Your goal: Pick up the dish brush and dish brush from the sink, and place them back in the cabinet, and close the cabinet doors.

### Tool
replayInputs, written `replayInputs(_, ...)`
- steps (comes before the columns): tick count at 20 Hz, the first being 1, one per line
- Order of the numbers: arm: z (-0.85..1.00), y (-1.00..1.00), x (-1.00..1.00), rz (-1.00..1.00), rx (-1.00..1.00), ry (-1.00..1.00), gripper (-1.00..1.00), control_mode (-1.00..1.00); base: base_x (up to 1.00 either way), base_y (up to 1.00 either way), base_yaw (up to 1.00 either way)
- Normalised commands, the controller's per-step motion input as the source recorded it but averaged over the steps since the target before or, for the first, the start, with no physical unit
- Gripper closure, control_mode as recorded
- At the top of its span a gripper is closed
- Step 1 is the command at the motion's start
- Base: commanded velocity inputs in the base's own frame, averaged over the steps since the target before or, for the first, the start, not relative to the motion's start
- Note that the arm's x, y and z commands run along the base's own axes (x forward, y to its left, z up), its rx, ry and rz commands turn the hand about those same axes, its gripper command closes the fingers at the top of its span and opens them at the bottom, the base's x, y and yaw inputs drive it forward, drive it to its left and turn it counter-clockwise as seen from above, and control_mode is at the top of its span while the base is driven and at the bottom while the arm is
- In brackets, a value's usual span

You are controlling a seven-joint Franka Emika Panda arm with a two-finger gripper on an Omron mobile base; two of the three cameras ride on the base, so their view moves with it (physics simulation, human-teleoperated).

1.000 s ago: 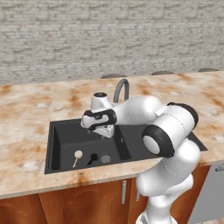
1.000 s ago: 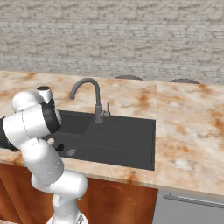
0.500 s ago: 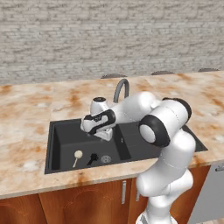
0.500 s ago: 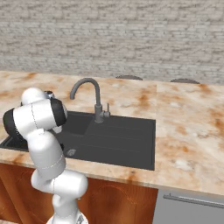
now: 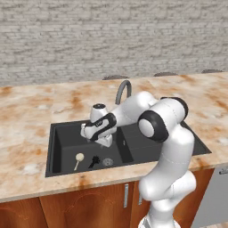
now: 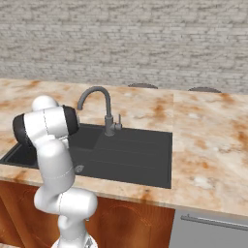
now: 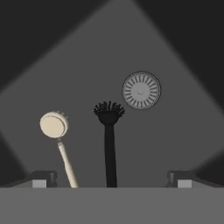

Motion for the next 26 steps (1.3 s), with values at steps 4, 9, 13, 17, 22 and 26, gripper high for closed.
replayInputs(4,-0.15,0.0,0.01,0.0,0.0,0.0,-1.0,-1.0,0.0,0.0,0.0)
replayInputs(9,-0.12,0.0,0.0,0.0,0.0,0.0,-1.0,-1.0,0.0,0.0,0.0)
replayInputs(13,-0.14,0.0,0.03,0.0,0.0,0.02,-1.0,-1.0,0.0,0.0,0.0)
replayInputs(17,-0.2,0.0,0.03,0.0,0.0,0.01,-1.0,-1.0,0.0,0.0,0.0)
replayInputs(22,-0.16,0.0,0.06,0.0,0.0,0.0,-1.0,-1.0,0.0,0.0,0.0)
replayInputs(26,-0.19,0.01,0.07,0.0,0.0,0.0,-1.0,-1.0,0.0,0.0,0.0)
